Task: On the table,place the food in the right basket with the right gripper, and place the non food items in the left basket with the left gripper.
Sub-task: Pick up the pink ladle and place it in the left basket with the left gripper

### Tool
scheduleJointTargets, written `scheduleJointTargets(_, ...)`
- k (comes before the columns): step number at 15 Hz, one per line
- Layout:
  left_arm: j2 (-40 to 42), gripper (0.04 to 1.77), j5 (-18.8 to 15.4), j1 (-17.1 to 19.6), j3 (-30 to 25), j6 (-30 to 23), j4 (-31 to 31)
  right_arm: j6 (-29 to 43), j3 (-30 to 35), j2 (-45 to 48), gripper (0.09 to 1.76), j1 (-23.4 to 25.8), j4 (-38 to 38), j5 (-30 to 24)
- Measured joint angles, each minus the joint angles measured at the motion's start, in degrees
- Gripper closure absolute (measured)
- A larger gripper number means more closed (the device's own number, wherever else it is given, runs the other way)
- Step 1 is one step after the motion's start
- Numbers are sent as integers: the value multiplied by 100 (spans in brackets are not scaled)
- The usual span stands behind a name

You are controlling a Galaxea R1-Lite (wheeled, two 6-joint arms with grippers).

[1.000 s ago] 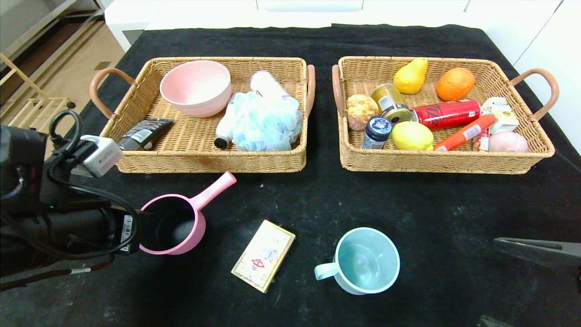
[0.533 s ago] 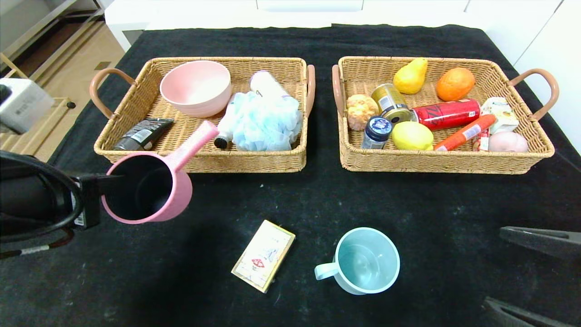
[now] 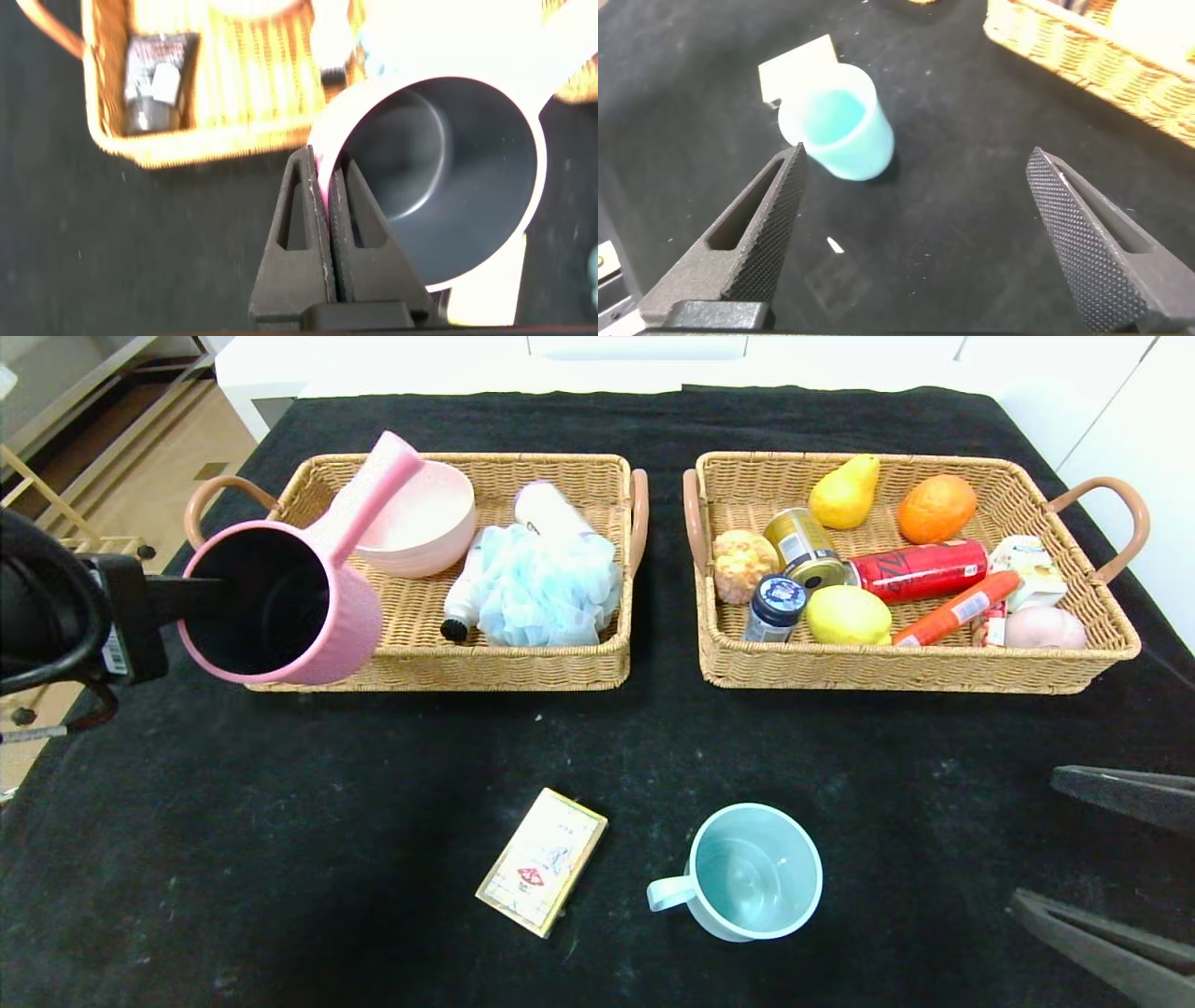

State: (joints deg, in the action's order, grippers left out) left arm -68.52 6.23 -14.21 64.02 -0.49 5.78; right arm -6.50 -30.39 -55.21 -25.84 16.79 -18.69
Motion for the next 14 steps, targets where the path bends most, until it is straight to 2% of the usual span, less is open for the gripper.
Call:
scheduleJointTargets(5,-873,168,-4,256,998,-37,-38,-2,-85,-13,14,204,7,1)
scheduleJointTargets(6,-1067,168,-1,286,1119,-56,-221,-2,-105,-29,14,258,10,0)
scheduleJointTargets(8,-1438,168,-20,374,1229,-77,-916,-2,-148,-60,14,391,18,-62)
scheduleJointTargets(9,-1604,168,-23,419,1246,-78,-1063,-4,-158,-68,14,440,16,-116)
scheduleJointTargets(14,-2193,168,-144,669,1302,-72,-1379,-2,-191,-88,14,653,13,-243)
